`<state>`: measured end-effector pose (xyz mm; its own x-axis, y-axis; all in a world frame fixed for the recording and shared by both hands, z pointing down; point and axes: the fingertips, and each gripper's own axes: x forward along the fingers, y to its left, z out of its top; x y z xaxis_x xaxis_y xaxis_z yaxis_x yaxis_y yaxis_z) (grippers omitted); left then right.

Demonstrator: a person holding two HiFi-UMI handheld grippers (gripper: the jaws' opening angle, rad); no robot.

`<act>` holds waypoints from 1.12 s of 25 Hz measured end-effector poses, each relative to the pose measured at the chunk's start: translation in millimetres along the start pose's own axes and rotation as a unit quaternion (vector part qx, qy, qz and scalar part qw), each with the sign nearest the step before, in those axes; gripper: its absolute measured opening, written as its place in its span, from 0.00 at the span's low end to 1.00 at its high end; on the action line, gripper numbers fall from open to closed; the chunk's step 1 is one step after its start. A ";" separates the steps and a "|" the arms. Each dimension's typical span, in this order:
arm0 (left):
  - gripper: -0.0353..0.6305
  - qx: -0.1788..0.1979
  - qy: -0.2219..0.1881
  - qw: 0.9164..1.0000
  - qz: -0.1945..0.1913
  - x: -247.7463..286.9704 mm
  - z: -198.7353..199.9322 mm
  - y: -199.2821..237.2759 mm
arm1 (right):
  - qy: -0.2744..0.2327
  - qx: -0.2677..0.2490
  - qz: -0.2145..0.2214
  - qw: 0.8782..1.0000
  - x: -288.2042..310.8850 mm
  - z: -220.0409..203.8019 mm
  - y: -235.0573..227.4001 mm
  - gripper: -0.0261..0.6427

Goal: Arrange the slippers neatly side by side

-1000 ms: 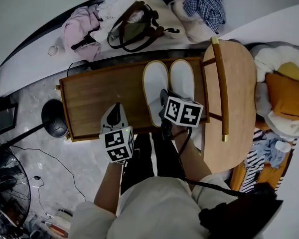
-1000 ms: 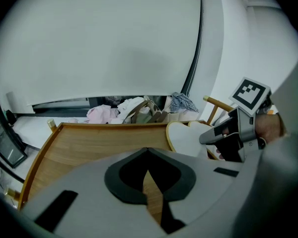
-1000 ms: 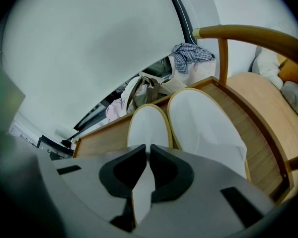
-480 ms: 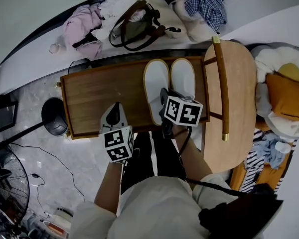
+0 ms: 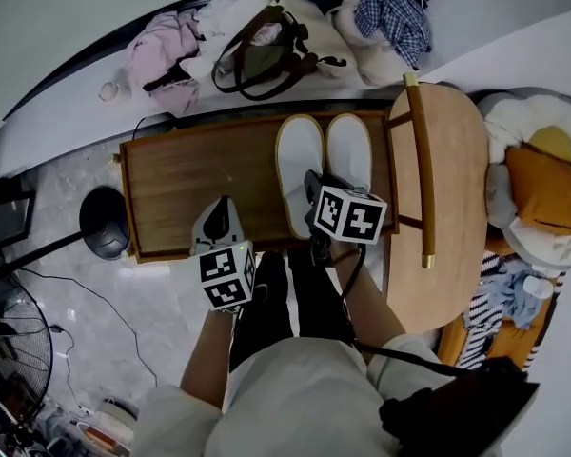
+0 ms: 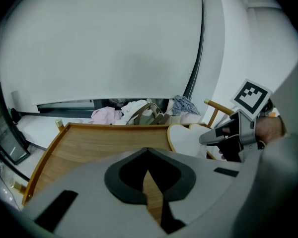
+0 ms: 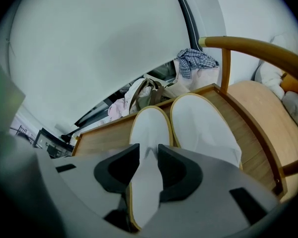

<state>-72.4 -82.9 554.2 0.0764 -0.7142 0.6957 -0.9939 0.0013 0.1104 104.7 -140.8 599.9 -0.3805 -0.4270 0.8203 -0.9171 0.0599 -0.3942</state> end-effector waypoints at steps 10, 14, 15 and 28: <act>0.06 -0.010 -0.025 1.000 0.006 -13.9 7.7 -7.6 | -0.015 -0.032 0.014 0.999 -20.8 3.0 7.8 0.24; 0.06 -0.011 -0.041 0.999 0.006 -23.2 16.9 -12.2 | -0.023 -0.047 0.016 0.998 -36.3 7.8 11.7 0.24; 0.06 -0.011 -0.046 0.999 0.006 -25.9 20.0 -13.4 | -0.025 -0.053 0.017 0.998 -40.6 9.5 12.8 0.24; 0.06 0.013 -0.111 0.994 0.004 -59.4 79.9 -33.3 | -0.072 -0.113 0.017 0.991 -98.7 45.9 18.6 0.19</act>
<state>-50.2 -96.5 452.4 0.0530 -0.8506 0.5231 -0.9963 -0.0096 0.0853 130.7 -138.9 492.6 -0.4049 -0.5442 0.7348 -0.9138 0.2701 -0.3034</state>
